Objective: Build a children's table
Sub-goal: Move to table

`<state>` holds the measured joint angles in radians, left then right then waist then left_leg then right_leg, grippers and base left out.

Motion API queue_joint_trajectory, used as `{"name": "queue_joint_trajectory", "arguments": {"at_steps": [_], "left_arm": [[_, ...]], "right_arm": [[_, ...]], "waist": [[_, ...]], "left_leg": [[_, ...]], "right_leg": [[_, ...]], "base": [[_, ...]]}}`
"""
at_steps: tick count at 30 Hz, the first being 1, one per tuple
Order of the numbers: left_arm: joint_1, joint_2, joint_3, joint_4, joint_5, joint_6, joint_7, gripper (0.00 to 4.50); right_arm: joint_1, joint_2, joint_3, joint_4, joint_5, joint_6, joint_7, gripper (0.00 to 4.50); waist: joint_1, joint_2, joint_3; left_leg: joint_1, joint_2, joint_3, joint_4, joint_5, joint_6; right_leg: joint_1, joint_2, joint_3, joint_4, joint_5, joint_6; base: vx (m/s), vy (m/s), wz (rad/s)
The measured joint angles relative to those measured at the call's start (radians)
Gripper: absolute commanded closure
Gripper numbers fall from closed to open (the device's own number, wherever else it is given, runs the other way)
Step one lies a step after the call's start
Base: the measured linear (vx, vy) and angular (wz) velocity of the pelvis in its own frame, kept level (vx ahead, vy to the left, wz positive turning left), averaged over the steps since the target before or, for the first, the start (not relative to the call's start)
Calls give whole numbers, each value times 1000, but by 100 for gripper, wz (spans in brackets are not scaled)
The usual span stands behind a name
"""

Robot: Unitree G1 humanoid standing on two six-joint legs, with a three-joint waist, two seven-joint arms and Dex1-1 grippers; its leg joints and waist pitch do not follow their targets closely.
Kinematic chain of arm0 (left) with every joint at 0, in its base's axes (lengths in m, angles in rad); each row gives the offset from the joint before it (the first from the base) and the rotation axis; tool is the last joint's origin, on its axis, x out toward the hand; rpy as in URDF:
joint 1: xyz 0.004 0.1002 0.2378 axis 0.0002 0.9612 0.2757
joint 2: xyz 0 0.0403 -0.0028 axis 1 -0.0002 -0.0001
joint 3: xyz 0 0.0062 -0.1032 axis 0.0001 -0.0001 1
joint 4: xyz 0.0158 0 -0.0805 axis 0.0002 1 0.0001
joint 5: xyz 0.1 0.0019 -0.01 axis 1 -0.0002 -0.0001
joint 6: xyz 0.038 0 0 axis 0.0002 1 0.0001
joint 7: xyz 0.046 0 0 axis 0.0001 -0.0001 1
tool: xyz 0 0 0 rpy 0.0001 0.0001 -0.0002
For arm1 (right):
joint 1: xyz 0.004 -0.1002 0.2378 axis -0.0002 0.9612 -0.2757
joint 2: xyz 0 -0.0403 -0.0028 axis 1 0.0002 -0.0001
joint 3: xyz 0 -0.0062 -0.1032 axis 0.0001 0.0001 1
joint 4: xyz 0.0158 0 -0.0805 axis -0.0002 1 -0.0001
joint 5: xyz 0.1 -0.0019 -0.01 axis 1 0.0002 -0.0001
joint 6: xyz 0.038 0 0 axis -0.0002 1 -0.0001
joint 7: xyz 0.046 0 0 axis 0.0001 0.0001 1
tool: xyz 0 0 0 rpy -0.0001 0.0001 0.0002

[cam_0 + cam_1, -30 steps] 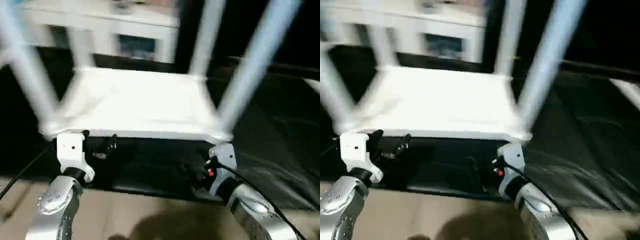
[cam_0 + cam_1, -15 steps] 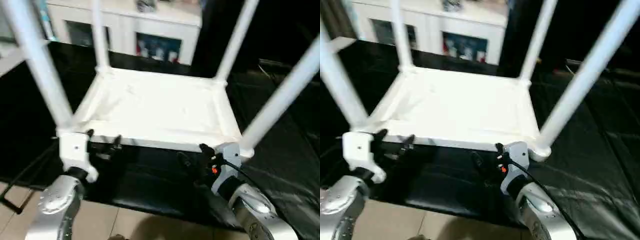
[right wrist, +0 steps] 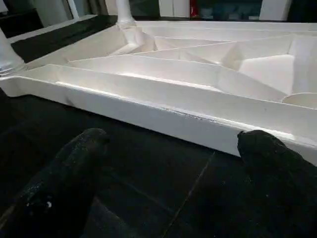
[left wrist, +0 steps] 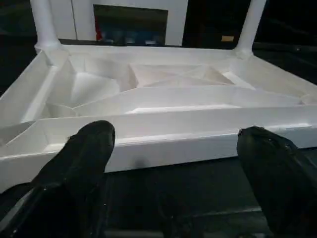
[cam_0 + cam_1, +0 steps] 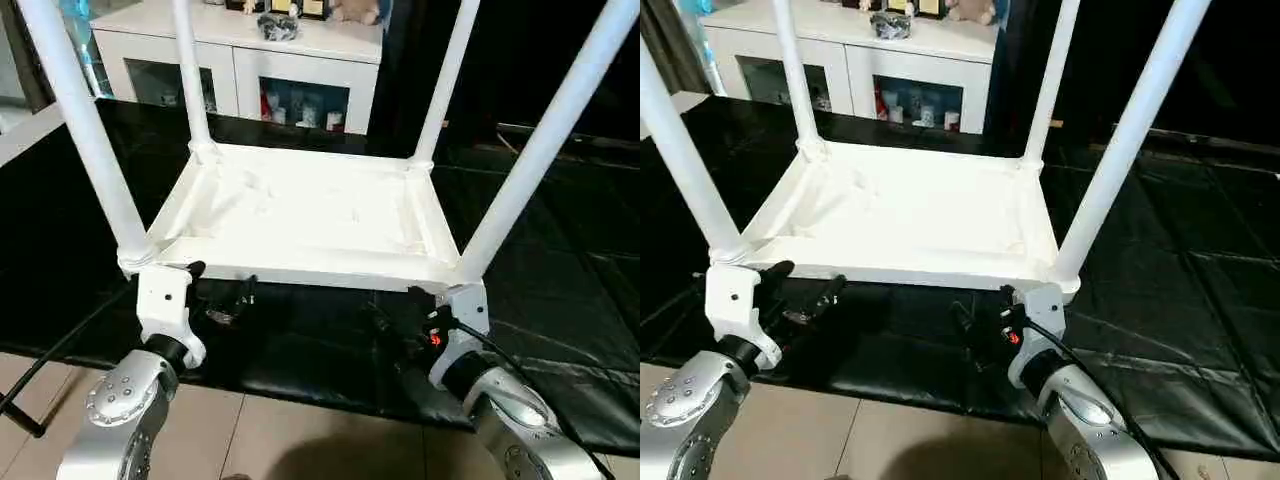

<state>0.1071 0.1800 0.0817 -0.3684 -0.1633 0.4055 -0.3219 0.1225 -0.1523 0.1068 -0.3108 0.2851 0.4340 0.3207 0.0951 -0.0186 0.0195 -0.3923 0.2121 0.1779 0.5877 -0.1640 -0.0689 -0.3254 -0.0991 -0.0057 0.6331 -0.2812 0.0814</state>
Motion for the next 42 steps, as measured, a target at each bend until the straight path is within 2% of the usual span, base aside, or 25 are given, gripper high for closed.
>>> {"name": "queue_joint_trajectory", "arguments": {"at_steps": [1,2,3,4,5,6,7,8,9,10,11,13,14,15,16,18,19,21,24,26,28,30,32,38,42], "left_arm": [[-1,1,0,1,0,0,0,1],[-1,3,0,2,0,0,0,1],[-3,3,-4,2,1,0,0,1],[-10,4,-11,3,5,1,2,1],[-20,8,-19,6,12,2,3,1],[-32,10,-28,14,16,2,3,1],[-44,16,-31,17,24,2,3,1],[-44,24,-31,20,28,2,4,1],[-40,31,-30,23,31,3,7,1],[-39,30,-28,27,32,5,11,1],[-39,27,-25,27,31,7,16,1],[-39,13,-3,27,28,13,32,1],[-39,6,3,28,23,15,36,1],[-39,4,3,30,19,20,41,1],[-39,-5,-1,33,17,27,44,1],[-40,-10,-23,33,12,31,44,1],[-40,-11,-24,33,10,31,44,1],[-40,-8,-19,33,10,31,46,1],[-40,-5,-13,33,10,33,50,1],[-40,-5,-11,34,10,36,52,1],[-40,-4,-4,34,10,38,53,1],[-41,-5,-1,34,10,37,58,1],[-42,-6,0,34,8,30,65,1],[-49,-15,1,33,-7,1,64,1],[-50,-19,0,33,-9,-2,65,1]], "right_arm": [[-3,1,0,0,0,0,-4,0],[-2,0,-1,0,0,0,-8,0],[0,-1,-2,0,-1,0,-10,0],[1,-1,-4,1,-2,0,-12,0],[1,1,-5,1,-4,0,-14,0],[6,1,-9,3,-5,0,-17,0],[5,3,-14,8,-8,0,-20,0],[4,10,-14,8,-9,0,-20,0],[4,17,-8,8,-8,0,-20,0],[4,20,1,8,-8,0,-20,0],[2,21,6,8,-8,0,-19,0],[1,21,14,6,-8,0,-19,0],[0,19,13,3,-8,-1,-19,0],[0,17,13,2,-8,-1,-19,0],[3,10,10,5,-9,-1,-19,0],[5,4,3,9,-9,-1,-19,0],[4,-1,-3,9,-10,-1,-19,0],[4,0,-8,9,-14,-1,-19,0],[5,6,-2,9,-16,0,-18,0],[4,5,1,9,-16,0,-18,0],[4,5,1,9,-15,1,-17,0],[3,1,1,9,-13,2,-15,0],[3,0,0,9,-8,2,-10,0],[-5,11,-17,9,1,-7,-8,0],[-23,12,-25,9,2,-17,-10,0]], "waist": [[7,1,0],[10,-1,-1],[9,0,-1],[12,-2,-3],[14,-2,-3],[8,4,-8],[-11,2,-10],[-19,3,-9],[-25,8,-6],[-33,16,-1],[-37,19,1],[-39,20,2],[-38,16,1],[-39,10,0],[-37,4,-1],[-21,1,3],[-12,5,5],[-8,14,7],[-13,20,14],[-21,28,18],[-29,30,21],[-39,29,25],[-42,24,30],[-48,22,33],[-48,19,32]], "left_leg": [[4,1,14,2,0,0],[6,-1,22,4,0,0],[7,-5,25,9,-2,4],[4,-8,25,22,-10,13],[-4,-14,21,35,-19,23],[-19,-27,4,44,-25,33],[-22,-37,3,47,-27,45],[-28,-39,4,51,-31,48],[-29,-38,3,52,-32,45],[-28,-34,-6,51,-31,43],[-27,-27,-16,49,-28,39],[-25,-5,-27,43,-19,31],[-25,-4,-25,39,-13,26],[-25,-4,-21,36,-12,23],[-24,-7,-20,26,-11,21],[-18,-16,-20,11,-16,18],[-19,-17,-26,-2,-16,18],[-11,-18,-34,-4,-10,8],[-7,-11,-45,-3,-7,2],[-3,-7,-50,-6,-7,2],[4,-10,-49,-7,-7,2],[13,-18,-49,-8,-7,2],[17,-27,-49,-8,-7,3],[18,-33,-49,-9,-7,3],[19,-36,-45,-11,-7,3]], "right_leg": [[-12,8,27,3,2,3],[-23,10,45,4,7,8],[-30,13,62,4,12,12],[-39,18,91,4,17,20],[-40,24,111,3,23,28],[-41,17,107,-5,31,35],[-45,11,96,-18,44,33],[-50,5,86,-24,50,25],[-48,2,66,-24,54,10],[-40,8,35,-22,54,-24],[-40,13,2,-7,52,-63],[-38,43,-54,20,48,-109],[-37,44,-64,12,36,-109],[-37,40,-60,13,32,-70],[-43,43,-60,14,31,-69],[-55,39,-59,14,31,-70],[-59,39,-62,13,31,-70],[-57,40,-70,13,31,-70],[-54,40,-84,-1,31,-70],[-36,41,-95,-25,32,-71],[-22,40,-92,-36,32,-71],[-22,35,-86,-41,32,-71],[-22,24,-88,-41,32,-71],[-22,21,-85,-52,32,-71],[-22,21,-76,-52,36,-70]], "base": [[-7,54,-58],[-7,54,-58],[0,80,-66],[54,115,-66],[54,115,-66],[71,145,-44],[43,148,-5],[43,148,-5],[20,118,5],[0,0,0],[0,0,0],[-28,-50,3],[-57,-100,5],[-65,-133,-2],[-90,-139,-5],[-94,-131,-7],[-78,-78,-20],[-68,-52,-21],[-53,12,-10],[-31,53,-7],[-9,80,-9],[-19,76,-6],[-7,66,-11],[-1,9,-2],[0,0,0]]}}
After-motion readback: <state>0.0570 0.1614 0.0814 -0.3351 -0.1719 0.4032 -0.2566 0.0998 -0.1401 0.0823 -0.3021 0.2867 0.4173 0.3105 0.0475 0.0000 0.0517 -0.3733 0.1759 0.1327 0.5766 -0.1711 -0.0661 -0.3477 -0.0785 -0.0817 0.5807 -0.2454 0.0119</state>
